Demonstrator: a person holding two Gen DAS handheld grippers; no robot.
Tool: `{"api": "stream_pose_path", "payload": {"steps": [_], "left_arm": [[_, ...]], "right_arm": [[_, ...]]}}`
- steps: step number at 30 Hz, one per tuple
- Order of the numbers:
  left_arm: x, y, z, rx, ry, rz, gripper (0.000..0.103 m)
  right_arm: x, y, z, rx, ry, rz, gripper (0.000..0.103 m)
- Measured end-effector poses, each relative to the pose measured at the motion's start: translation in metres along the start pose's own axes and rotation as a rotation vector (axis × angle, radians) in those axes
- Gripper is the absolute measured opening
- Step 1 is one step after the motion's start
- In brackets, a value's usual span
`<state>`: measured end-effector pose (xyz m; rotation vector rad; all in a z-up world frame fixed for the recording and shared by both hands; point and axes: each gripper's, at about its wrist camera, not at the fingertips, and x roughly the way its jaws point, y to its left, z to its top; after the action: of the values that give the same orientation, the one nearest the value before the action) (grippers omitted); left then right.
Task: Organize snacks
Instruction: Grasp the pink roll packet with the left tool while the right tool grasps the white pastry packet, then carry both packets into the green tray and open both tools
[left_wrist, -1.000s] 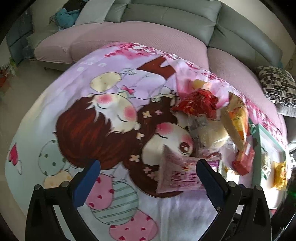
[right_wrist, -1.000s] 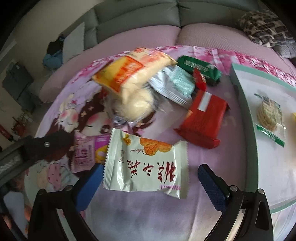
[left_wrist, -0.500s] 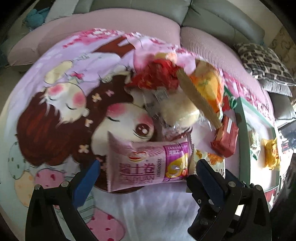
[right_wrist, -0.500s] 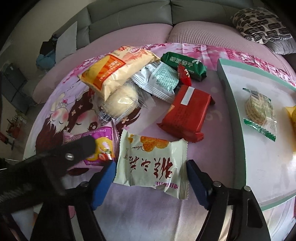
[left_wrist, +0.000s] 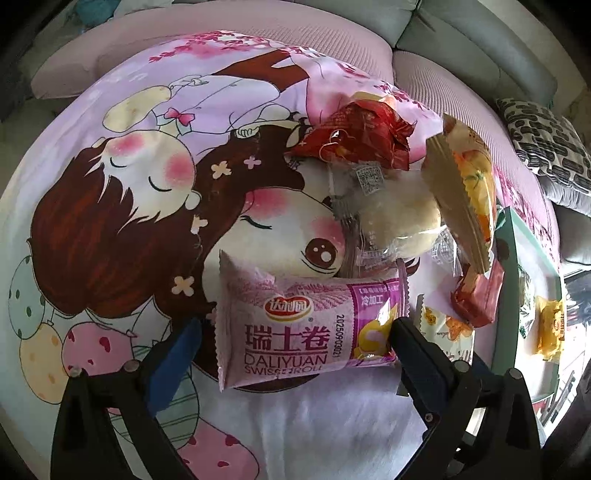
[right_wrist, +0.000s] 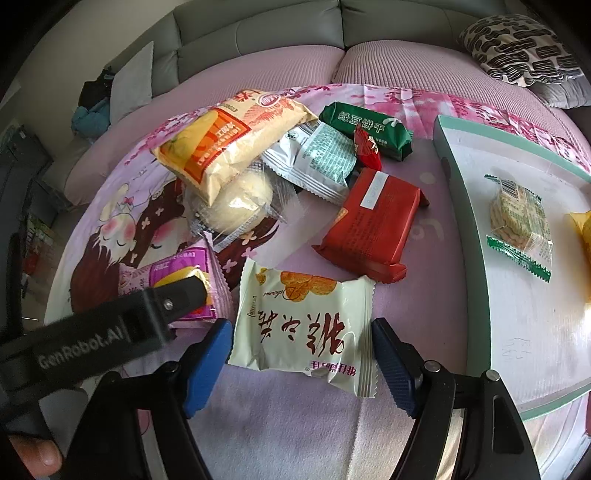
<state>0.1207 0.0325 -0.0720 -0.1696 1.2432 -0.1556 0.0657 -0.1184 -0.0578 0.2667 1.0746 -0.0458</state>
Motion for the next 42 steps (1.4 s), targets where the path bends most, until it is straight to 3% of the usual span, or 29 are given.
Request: {"api": "stream_pose_path", "payload": {"steps": [5,8,10,24,42], "left_arm": [[-0.003,0.0,-0.002,0.015,-0.004,-0.027,0.085],[-0.003,-0.004,0.0,0.013,-0.01,-0.04,0.081],[-0.007,-0.006,0.0,0.007,-0.013,-0.051,0.08],[-0.038,0.002,0.002,-0.003,-0.067,-0.067,0.077],[-0.093,0.018,-0.002,-0.057,-0.221,-0.02,0.077]], "right_arm": [[0.004,0.005,0.0,-0.015,0.0,-0.012,0.078],[0.001,0.003,0.0,-0.01,-0.011,-0.032,0.06],[0.0,-0.002,0.002,0.004,-0.01,-0.012,0.059],[-0.014,-0.014,0.003,0.066,-0.021,0.049,0.057],[-0.067,-0.025,0.015,0.107,-0.151,0.05,0.057]]}}
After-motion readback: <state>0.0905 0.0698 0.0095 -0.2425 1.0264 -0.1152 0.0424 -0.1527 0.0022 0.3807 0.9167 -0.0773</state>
